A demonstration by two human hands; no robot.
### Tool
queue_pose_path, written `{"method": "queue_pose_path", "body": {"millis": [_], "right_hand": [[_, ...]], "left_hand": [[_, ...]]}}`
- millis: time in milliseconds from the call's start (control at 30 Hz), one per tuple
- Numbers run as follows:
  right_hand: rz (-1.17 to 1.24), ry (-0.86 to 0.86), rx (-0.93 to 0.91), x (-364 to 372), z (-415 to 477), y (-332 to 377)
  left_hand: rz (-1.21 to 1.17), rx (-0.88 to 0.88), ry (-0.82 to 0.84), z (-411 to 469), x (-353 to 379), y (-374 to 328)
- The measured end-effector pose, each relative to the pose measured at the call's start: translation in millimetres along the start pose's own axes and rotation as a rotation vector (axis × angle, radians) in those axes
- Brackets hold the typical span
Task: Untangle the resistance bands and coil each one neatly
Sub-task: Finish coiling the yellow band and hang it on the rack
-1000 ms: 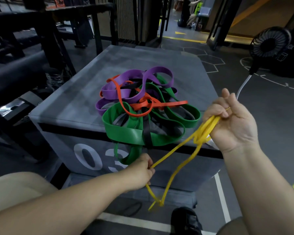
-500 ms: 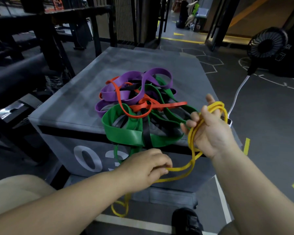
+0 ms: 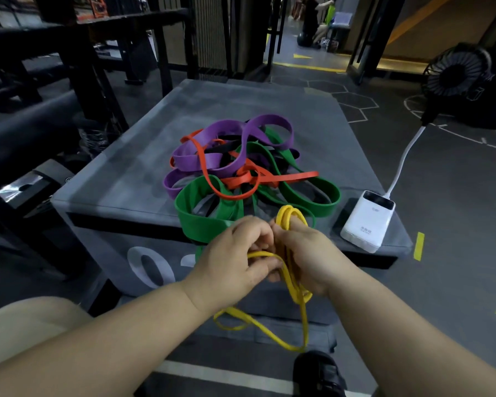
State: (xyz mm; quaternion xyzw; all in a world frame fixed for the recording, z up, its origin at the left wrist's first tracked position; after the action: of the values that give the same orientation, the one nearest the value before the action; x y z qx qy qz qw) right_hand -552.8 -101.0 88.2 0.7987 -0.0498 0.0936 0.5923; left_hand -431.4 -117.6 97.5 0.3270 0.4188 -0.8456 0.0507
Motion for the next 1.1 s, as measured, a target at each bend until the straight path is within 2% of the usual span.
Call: {"method": "queue_pose_path", "body": {"millis": [67,167,300,400,533,667,733,900,1100], "right_hand": [[-0.051,0.026,0.033,4,-4,-4],[-0.001,0.046,0.100,6,-6,-8],[0.026,0.074,0.143,3,-9,-4],[0.068,0.063,0.155,-2,-10,0],[0.122,0.070,0.162,-4,-11,5],[0.154,0.104,0.126,0,-13,8],[0.148,0.102,0.126,0,-13,9],[0.036,0.059,0.212,-3,-14,5],[0.050,0.340,0.276,13,-22,-1]], "left_hand": [[0.024,-0.001,-0.022,3,-2,2],[-0.016,-0.144,0.027,5,2,14],[-0.131,-0.295,0.278,8,8,23],[-0.239,-0.298,0.418,9,4,22],[-0.301,-0.243,0.401,11,0,22],[-0.308,-0.250,0.512,4,10,19],[-0.293,-0.244,0.446,6,9,17],[-0.329,-0.203,0.032,19,-15,23],[-0.312,-0.077,-0.077,20,-16,20]]}}
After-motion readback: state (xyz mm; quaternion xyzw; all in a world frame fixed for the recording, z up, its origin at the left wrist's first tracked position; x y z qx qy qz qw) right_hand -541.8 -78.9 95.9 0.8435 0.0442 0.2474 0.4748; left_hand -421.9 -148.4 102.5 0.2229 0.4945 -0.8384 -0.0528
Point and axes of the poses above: each hand's wrist, its own z-axis towards the middle knuckle, its own x-axis out of the palm, y = z × x, the point moved 5 cm from there along z, towards the middle knuckle, and after that the axes turned 5 degrees about z, right-handed, at the moved point
